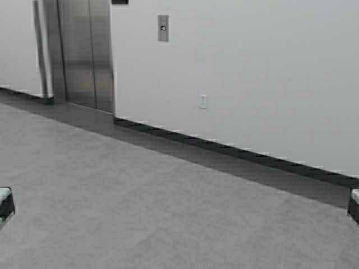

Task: Navigate to elevator, push the call button, then enter the elevator

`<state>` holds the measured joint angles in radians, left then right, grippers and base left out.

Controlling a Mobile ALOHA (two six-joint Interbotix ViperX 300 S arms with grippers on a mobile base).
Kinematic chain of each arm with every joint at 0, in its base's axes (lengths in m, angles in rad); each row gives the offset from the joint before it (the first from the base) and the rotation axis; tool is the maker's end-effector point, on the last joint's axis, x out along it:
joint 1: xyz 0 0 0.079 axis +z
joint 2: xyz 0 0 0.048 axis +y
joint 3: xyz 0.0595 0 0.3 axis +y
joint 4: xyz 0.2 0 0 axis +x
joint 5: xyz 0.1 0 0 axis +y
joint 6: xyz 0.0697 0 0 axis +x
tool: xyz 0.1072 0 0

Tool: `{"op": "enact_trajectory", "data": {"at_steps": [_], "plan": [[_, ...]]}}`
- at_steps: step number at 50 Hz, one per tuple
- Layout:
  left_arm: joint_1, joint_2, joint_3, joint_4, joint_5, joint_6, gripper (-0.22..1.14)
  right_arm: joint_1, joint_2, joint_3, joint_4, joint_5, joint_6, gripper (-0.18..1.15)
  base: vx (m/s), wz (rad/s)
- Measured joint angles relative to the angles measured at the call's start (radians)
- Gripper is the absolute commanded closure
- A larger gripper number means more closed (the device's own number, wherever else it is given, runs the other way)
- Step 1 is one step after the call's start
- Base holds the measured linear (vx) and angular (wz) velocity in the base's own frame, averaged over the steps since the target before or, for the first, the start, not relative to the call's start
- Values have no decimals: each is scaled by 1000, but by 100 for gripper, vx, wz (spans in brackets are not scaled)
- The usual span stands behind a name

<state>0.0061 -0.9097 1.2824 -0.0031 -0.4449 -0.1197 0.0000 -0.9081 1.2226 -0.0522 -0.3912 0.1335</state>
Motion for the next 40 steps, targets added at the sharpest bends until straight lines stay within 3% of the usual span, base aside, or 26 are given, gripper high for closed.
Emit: {"op": "enact_trajectory", "data": {"at_steps": [40], "plan": [[0,15,-8,0,-15,-2,89,0,-38,8,2,-3,8,92,70,8]]}}
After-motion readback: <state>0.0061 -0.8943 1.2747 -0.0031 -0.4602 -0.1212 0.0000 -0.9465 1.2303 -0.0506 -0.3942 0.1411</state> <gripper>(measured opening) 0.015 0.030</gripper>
